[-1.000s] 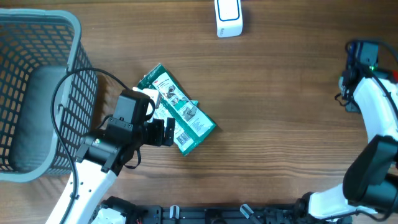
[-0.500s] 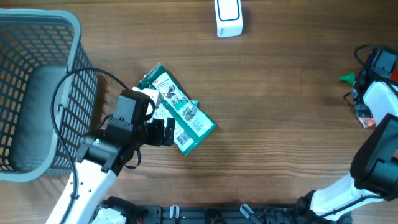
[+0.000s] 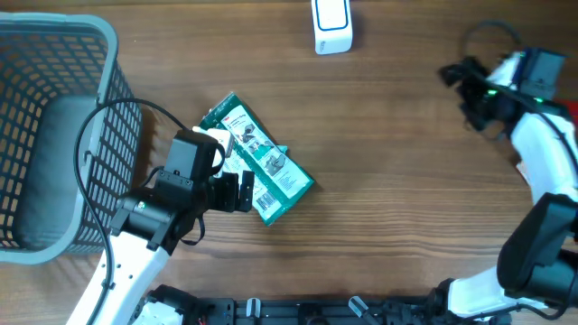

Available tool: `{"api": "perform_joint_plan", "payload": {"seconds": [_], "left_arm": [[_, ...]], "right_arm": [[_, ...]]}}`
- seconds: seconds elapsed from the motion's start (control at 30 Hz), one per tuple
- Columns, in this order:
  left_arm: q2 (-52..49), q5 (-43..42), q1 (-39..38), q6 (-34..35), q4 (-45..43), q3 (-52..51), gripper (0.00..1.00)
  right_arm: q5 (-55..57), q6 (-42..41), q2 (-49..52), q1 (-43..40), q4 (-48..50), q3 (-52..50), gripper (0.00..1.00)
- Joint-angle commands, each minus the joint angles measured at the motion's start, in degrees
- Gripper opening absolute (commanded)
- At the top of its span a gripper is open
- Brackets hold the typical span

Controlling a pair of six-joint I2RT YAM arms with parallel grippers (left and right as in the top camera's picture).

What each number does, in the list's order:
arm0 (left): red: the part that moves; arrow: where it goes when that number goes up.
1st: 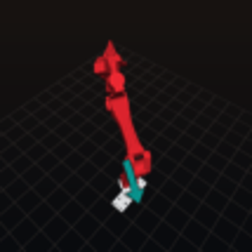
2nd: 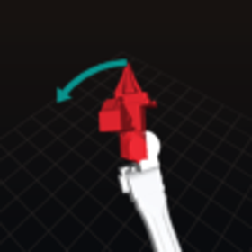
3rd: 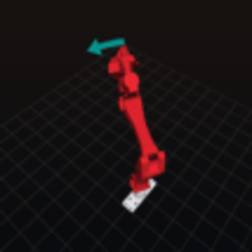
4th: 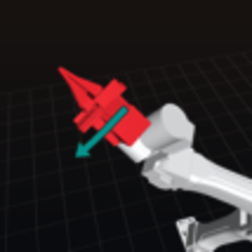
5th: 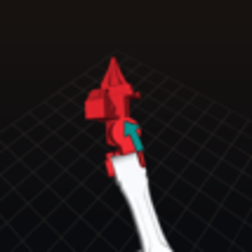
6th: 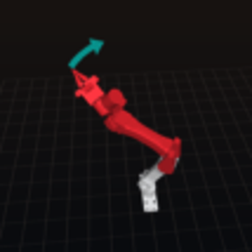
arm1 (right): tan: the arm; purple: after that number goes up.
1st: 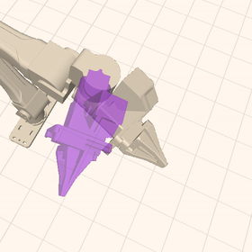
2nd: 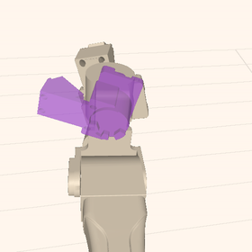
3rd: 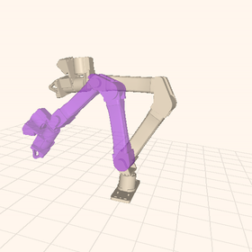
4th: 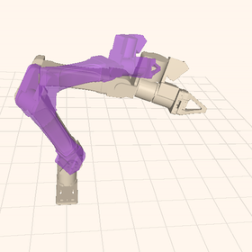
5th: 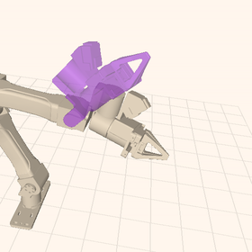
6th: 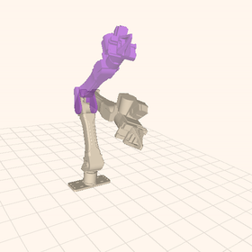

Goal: Scan the item barcode
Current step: 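Carry the Kleenex pack to the right side and release it, then reach the right gripper to the green gloves package and grasp it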

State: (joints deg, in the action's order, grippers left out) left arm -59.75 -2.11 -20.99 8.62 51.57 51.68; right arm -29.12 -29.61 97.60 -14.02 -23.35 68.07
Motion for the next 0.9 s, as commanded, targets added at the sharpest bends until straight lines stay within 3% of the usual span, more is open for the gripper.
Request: {"api": "perform_joint_plan", "payload": {"seconds": [0.0,0.37,0.63,0.87], "left_arm": [[0.00,-0.85,0.28,-0.94,-0.09,-0.15,1.00],[0.00,-0.85,0.28,-0.92,-0.09,-0.15,1.00],[0.00,-0.83,0.28,-0.92,-0.09,-0.15,1.00],[0.00,-0.85,0.28,-0.94,-0.09,-0.15,1.00]], "right_arm": [[-12.46,20.15,1.16,7.23,0.00,0.46,1.00],[-12.22,27.63,9.73,25.99,8.59,-0.59,1.00],[-12.96,39.06,14.71,38.05,4.74,-0.59,1.00],[-12.94,40.06,14.71,42.51,3.37,-0.59,0.95]]}}
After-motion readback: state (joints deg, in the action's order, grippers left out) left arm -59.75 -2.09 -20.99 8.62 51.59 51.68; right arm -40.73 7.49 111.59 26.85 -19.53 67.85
